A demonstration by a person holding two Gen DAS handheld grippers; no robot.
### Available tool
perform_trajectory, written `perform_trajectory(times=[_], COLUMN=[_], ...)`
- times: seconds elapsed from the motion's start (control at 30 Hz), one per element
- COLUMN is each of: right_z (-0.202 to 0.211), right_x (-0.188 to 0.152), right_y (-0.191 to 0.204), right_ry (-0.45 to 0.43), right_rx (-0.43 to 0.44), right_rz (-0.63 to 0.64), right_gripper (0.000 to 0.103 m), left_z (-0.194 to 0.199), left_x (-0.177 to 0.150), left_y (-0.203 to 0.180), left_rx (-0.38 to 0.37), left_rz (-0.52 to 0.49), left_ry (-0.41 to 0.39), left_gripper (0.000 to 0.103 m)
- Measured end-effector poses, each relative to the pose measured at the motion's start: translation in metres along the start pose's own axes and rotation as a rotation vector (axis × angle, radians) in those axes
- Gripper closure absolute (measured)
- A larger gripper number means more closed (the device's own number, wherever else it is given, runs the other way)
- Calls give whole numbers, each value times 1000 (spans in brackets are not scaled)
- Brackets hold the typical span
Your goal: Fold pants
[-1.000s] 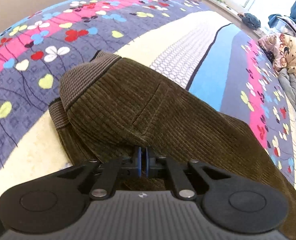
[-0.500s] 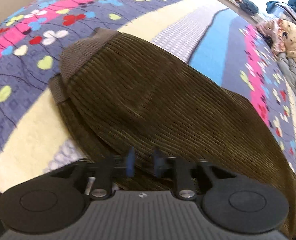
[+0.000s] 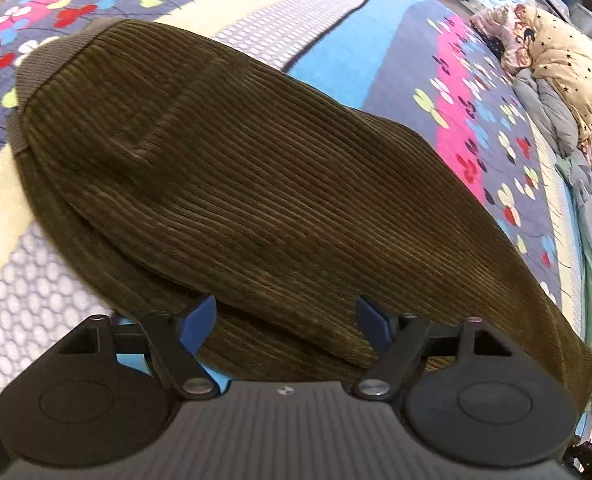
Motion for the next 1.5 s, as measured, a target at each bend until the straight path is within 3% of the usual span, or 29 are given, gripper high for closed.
perform_trajectory(times=[0.23,0.4,0.53,0.57,0.63,0.67,0.77,0.93,1.03,1.07,1.17,1.3,1.47,1.5], right_z=[-2,-3,-6,-6,-7,-8,-9,-4,10,15,29,45,30,27], right_x=[0,0,0,0,0,1,1,6,15,19,27,35,24,22], right_y=[3,4,4,4,4,5,6,13,17,18,18,13,6,5], right_ry=[1,-1,-2,-1,0,1,3,-3,-42,-49,-65,-86,-36,-29], right_rx=[-9,-13,-10,-9,-8,-8,-8,-18,20,34,80,127,98,95], right_rz=[12,16,25,26,28,30,42,99,98,92,80,46,46,38], right_gripper=[92,90,89,89,89,89,88,92,94,94,95,95,95,95], left_z=[-18,-42,-48,-48,-48,-48,-42,-22,-3,3,18,21,13,13], left_x=[3,-6,-5,-3,0,1,5,8,5,4,-5,-9,-17,-18], left_y=[-15,-15,-17,-17,-17,-14,-6,-10,-15,-14,-5,8,13,8], left_rx=[-6,21,44,50,92,130,95,77,70,62,42,90,-13,-29], left_rz=[2,-1,16,31,31,24,33,-25,-81,-89,-83,-106,-65,-71], left_ry=[24,108,108,99,77,69,45,8,-19,-28,-30,-44,5,0], left_gripper=[22,22,19,23,50,71,89,91,94,100,103,103,103,98])
Point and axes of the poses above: each gripper's, at about its wrist camera, not at the fingertips, and z roughly against the way its jaws point, y to its left, x to its top, the point moved 5 cm from there along -z, roughly the way its jaws point, and after that the axes turned 2 degrees about -y, right-handed, at the moved point
